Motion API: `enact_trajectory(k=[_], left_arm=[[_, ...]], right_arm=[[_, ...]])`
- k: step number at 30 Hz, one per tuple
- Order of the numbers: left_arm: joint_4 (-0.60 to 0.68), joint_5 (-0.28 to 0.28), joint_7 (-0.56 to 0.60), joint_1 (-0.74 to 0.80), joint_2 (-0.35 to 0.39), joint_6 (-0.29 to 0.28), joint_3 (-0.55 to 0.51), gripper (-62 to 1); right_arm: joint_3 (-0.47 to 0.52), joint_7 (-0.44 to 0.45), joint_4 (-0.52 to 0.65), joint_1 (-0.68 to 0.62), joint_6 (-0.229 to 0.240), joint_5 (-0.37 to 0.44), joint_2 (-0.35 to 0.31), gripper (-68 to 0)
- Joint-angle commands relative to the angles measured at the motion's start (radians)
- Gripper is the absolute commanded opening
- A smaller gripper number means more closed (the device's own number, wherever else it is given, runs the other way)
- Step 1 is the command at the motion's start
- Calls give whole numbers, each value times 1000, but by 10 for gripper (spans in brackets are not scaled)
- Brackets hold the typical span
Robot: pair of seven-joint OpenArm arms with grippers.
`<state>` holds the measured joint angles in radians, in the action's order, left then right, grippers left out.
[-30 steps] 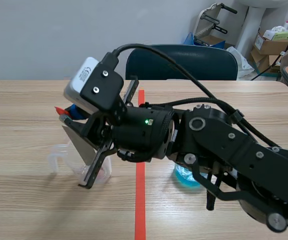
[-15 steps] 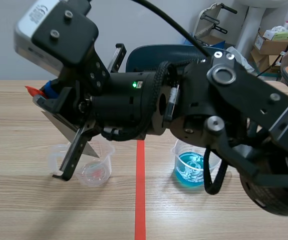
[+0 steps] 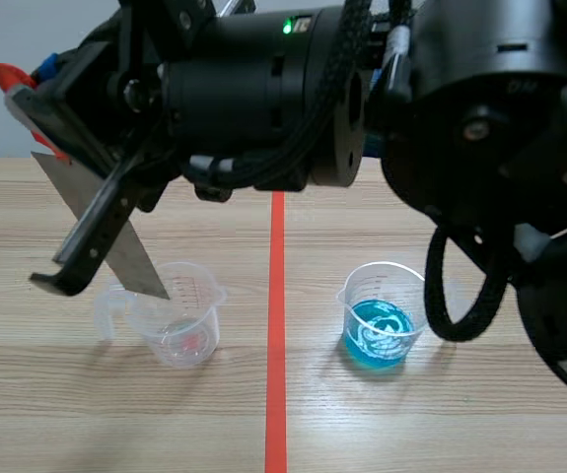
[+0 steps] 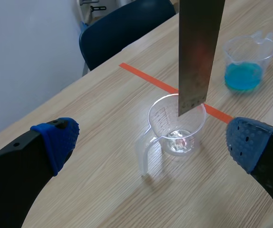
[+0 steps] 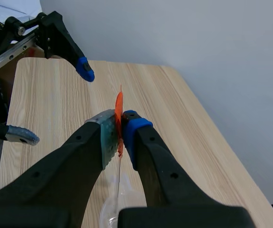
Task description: Do the redox reaction experiment
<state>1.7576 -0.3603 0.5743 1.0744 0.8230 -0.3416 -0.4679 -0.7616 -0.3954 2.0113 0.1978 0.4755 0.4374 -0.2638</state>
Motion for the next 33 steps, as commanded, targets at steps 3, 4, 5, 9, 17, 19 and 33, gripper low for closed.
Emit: enact_trajectory(k=[3, 4, 5, 9, 17, 19, 33], left_arm=[[13, -12, 12, 3, 0, 2, -4, 14], [13, -12, 12, 3, 0, 2, -4, 14], [13, -12, 11, 3, 0, 2, -4, 14], [13, -12, 5, 3, 0, 2, -4, 14], [13, -12, 5, 3, 0, 2, -4, 14], [13, -12, 5, 3, 0, 2, -4, 14], [13, -12, 5, 3, 0, 2, -4, 14]], right_arm=[[6, -9, 5, 66, -8, 59, 12, -667], [6, -14, 5, 75, -8, 70, 12, -667], [8, -18, 5, 83, -9, 78, 12, -667], [11, -29, 5, 97, -24, 100, 12, -667], [11, -35, 5, 98, -50, 110, 12, -667], [11, -37, 5, 98, -50, 110, 12, -667], [11, -48, 5, 98, -50, 110, 12, -667]])
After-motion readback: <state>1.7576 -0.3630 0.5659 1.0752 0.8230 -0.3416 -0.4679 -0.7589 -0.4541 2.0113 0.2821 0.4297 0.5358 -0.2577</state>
